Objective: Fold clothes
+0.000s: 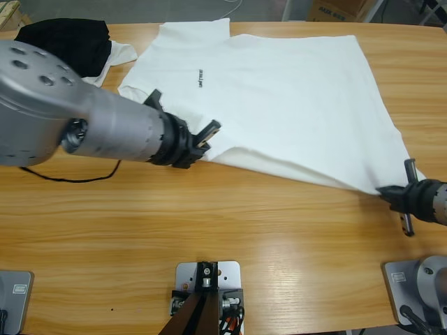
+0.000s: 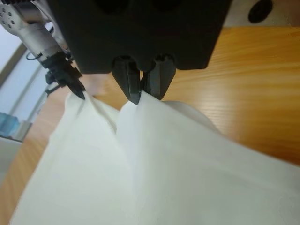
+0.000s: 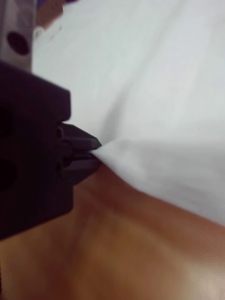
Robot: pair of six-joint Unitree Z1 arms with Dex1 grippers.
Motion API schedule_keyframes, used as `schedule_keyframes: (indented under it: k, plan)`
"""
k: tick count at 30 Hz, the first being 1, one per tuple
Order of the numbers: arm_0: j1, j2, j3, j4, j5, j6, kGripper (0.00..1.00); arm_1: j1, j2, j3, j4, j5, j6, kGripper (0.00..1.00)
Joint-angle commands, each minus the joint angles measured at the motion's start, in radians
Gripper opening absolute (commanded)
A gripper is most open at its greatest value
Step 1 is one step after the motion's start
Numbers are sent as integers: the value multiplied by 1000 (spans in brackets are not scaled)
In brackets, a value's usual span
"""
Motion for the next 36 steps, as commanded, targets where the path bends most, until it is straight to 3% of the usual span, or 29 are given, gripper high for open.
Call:
schedule_keyframes:
  k: [1,11,15,24,32,36]
  plan:
    - [-72,-52,-20,166,9,-77,0,13,-92,-172,412,61,10,0]
    - [-130,-62,-161,387,-121,-132,0,13,27,-218,409,89,-64,0]
    - [-68,-14,-235,424,-125,-93,0,-30,55,-259,395,85,-145,0]
    - [66,158,-539,542,-127,125,0,-151,178,-389,319,91,-275,0]
    - [90,215,-554,569,-139,168,0,-310,266,-497,297,76,-450,0]
    - [129,224,-573,582,-140,198,0,-322,347,-574,298,74,-496,0]
